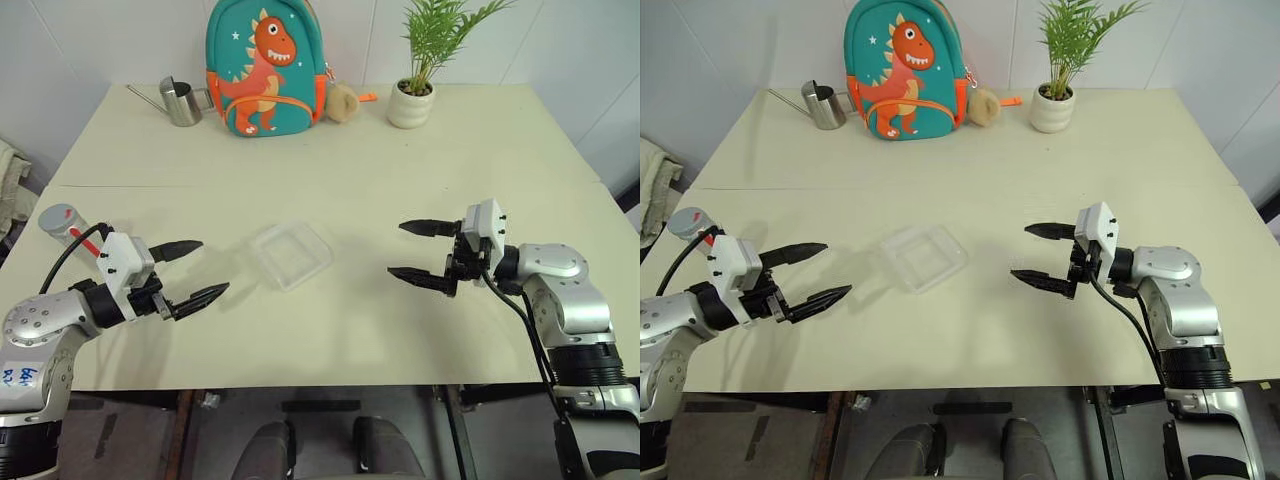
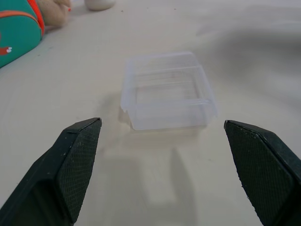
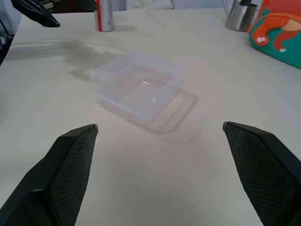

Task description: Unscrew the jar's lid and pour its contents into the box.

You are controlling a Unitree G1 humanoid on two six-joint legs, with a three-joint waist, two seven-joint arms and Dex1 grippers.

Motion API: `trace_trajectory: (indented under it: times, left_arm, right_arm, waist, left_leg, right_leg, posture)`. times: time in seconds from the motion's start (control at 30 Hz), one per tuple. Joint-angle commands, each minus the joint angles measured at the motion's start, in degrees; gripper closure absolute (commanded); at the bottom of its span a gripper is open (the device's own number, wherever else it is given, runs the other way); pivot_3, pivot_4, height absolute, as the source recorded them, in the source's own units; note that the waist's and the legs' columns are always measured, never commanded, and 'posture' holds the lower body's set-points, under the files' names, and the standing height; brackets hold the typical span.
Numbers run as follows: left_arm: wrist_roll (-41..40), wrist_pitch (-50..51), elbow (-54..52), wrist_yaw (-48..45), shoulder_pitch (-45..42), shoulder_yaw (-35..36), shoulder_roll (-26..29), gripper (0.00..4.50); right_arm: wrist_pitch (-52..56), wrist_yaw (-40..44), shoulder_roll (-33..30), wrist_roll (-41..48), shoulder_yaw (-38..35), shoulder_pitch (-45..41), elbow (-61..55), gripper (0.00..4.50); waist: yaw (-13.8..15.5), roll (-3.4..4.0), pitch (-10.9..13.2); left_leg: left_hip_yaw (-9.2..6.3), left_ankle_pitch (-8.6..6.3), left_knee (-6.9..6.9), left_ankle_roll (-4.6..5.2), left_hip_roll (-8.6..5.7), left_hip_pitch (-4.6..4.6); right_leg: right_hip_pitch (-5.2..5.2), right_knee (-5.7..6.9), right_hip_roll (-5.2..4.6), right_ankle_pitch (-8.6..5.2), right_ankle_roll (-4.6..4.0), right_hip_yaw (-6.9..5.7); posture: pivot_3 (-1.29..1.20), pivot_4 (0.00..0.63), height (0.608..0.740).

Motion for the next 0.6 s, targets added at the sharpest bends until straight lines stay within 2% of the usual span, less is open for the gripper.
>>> trace_trajectory:
  times: [0.03,0.17,0.3,0.47,0.6]
  left_arm:
    - [0.0,-1.4,-2.0,0.8,0.2,2.1,0.4,0.06]
    - [0.7,-2.2,-2.9,3.6,2.9,3.7,-1.0,0.06]
    - [3.6,-1.5,-7.1,12.8,8.6,7.6,-5.4,0.06]
    - [6.2,3.0,-15.3,31.5,13.3,13.4,-16.7,0.06]
    - [9.0,4.9,-17.6,44.3,13.8,16.2,-25.4,0.06]
  right_arm:
    - [-0.4,2.0,-0.2,1.2,0.6,-1.3,-0.5,0.00]
    - [-1.8,2.7,0.8,0.3,1.5,-1.9,1.8,0.00]
    - [-1.6,2.6,3.3,0.8,2.8,-5.6,4.2,0.00]
    - [0.9,0.2,9.7,1.9,4.5,-10.1,3.7,0.00]
    - [2.7,-1.0,15.1,0.2,9.2,-13.8,3.3,0.00]
  waist:
    - [0.0,0.00,0.0]
    - [-0.1,0.00,0.0]
    - [-0.4,0.00,0.0]
    - [-0.1,-0.02,0.0]
    - [0.2,-0.07,0.0]
  left_leg:
    - [0.00,0.00,0.01,0.00,0.00,0.00]
    - [0.01,-0.01,0.02,0.00,0.00,0.01]
    - [0.06,-0.03,0.01,-0.01,0.04,0.01]
    - [0.12,-0.05,0.03,-0.07,0.14,0.03]
    - [0.11,-0.06,0.10,-0.06,0.11,0.02]
  right_leg:
    - [0.00,0.00,0.00,0.00,0.00,0.00]
    - [0.00,-0.04,0.00,0.00,0.00,0.01]
    - [-0.02,0.00,0.02,0.00,0.00,0.07]
    - [-0.07,0.01,0.11,0.00,-0.01,0.07]
    - [-0.07,0.05,0.11,0.01,-0.01,0.03]
  posture:
    - [0.00,0.150,0.740]
    - [0.00,0.150,0.740]
    - [0.00,0.150,0.740]
    - [0.00,0.150,0.740]
    - [0.00,0.150,0.740]
